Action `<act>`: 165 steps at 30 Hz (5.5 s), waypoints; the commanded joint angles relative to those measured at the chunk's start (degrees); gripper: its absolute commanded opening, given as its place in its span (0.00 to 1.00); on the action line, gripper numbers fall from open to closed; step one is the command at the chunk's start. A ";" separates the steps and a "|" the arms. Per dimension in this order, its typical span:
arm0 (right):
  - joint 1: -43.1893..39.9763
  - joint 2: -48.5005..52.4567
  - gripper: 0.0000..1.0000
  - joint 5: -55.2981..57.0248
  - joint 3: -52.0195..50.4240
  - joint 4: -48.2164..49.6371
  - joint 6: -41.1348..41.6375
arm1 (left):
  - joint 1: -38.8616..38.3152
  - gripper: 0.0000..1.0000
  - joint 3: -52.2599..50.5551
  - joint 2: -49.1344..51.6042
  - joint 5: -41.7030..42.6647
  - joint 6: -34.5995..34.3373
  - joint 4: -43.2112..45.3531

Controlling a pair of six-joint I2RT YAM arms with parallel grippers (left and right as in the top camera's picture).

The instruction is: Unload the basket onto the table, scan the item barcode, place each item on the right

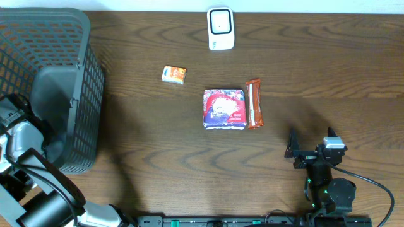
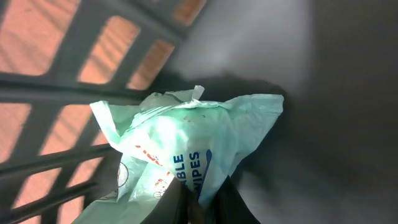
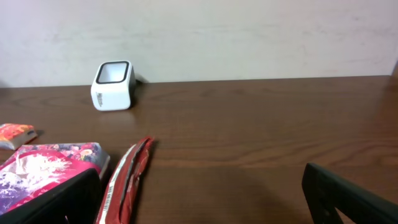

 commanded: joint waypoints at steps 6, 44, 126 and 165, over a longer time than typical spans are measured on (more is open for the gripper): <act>-0.24 -0.35 0.99 0.04 -0.07 -0.22 -0.85 | -0.22 0.07 0.90 -7.32 32.63 -7.82 0.13; -0.24 -0.35 0.99 0.04 -0.07 -0.22 -0.85 | -59.95 0.08 2.08 -11.56 18.21 -38.60 19.71; -0.24 -0.35 0.99 0.04 -0.07 -0.22 -0.85 | -55.78 0.07 2.64 -6.10 50.12 -48.22 22.82; -0.24 -0.35 0.99 0.04 -0.07 -0.22 -0.85 | -71.10 0.07 2.62 5.99 28.17 -44.65 18.14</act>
